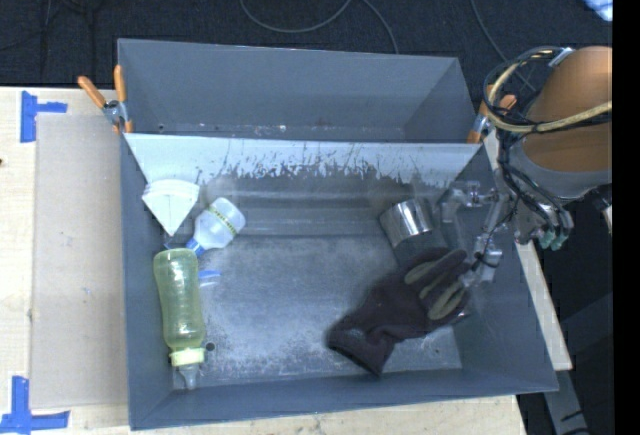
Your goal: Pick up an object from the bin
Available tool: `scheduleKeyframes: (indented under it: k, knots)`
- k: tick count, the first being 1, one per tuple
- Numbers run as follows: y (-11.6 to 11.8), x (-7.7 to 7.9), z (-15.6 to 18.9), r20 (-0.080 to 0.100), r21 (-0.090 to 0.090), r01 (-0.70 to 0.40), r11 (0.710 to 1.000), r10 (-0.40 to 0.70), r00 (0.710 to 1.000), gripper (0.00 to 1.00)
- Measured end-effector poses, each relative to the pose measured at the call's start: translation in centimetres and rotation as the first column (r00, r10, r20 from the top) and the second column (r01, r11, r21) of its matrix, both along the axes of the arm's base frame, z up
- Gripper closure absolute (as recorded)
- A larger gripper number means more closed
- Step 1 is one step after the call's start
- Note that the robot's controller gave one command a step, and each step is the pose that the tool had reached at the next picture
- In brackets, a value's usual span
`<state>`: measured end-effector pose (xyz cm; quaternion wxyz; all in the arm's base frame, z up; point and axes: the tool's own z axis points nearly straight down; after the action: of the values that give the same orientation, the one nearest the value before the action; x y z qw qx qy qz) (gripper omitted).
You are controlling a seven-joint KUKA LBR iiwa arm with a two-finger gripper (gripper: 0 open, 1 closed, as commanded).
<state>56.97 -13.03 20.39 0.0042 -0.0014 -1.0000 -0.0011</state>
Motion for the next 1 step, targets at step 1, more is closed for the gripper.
scheduleKeyframes:
  k: [1]
  knots:
    - [0.03, 0.14, 0.47, 0.008, -0.002, -0.003, 1.0, 0.003, 1.0, 0.0]
